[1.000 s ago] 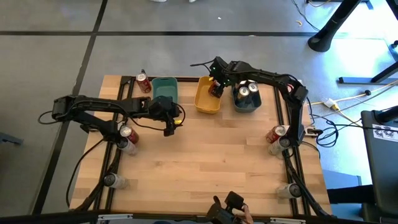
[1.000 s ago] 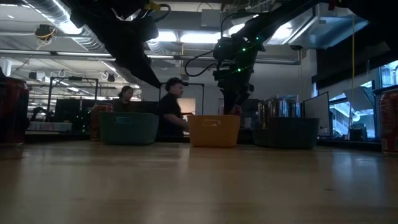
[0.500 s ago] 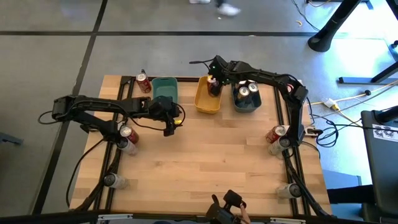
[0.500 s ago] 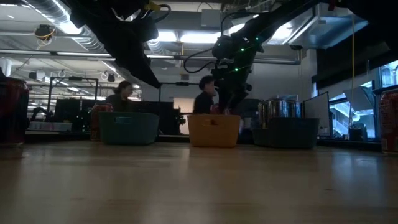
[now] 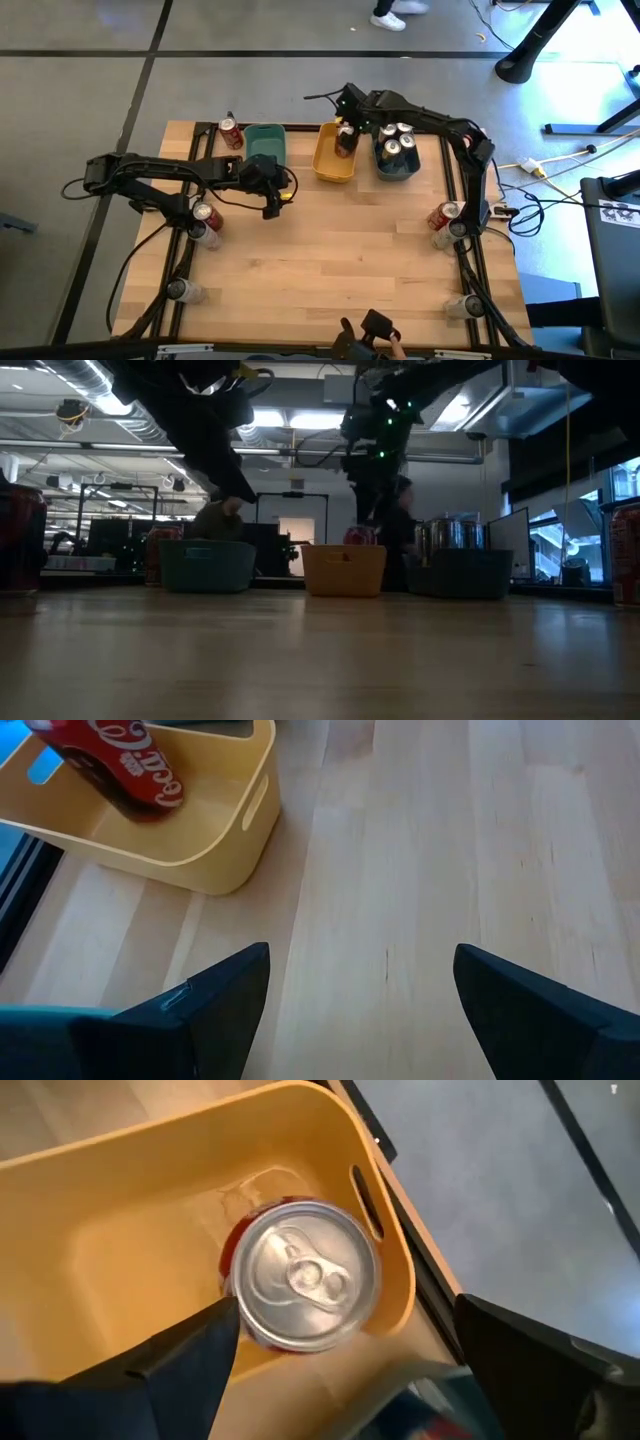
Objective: Sort soda cans
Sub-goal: Put the top left red soda can into the yellow bin
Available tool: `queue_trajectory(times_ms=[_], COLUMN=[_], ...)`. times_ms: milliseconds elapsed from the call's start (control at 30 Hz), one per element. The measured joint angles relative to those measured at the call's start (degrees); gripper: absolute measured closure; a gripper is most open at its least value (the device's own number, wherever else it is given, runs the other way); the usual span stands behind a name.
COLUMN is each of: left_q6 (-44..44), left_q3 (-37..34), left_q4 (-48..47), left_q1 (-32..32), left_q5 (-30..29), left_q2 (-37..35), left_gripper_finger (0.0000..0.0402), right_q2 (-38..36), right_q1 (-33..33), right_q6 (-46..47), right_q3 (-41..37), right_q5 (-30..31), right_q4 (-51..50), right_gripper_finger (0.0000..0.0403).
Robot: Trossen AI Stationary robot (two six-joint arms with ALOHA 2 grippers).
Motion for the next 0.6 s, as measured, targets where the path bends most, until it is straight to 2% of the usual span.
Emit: queue_trajectory(times_ms=[233,433,600], left_q6=[-0.10,0.17,-0.03], left_q3=[0.80,7.35,11.97], left_q4=[-3.54,-13.73,-19.32], left_q1=[0.01,0.82,5.71], left_q5=[-0.26,-9.73,-13.65], left_q2=[-0.05,-1.64,-4.85], left_gripper_finger=[0.0096,0.0096,0.0096], right_q2=[-0.04,-0.04,-0.04], right_q1=[1.51,2.60,3.37], right_q6=[-0.41,-1.52,0.62], right_q3=[7.72,10.74,10.38], right_q5=[1.06,1.08,0.91], right_q4=[-9.97,-17.02,-22.01], right_gripper_finger=[0.0040,0.0040,0.0040])
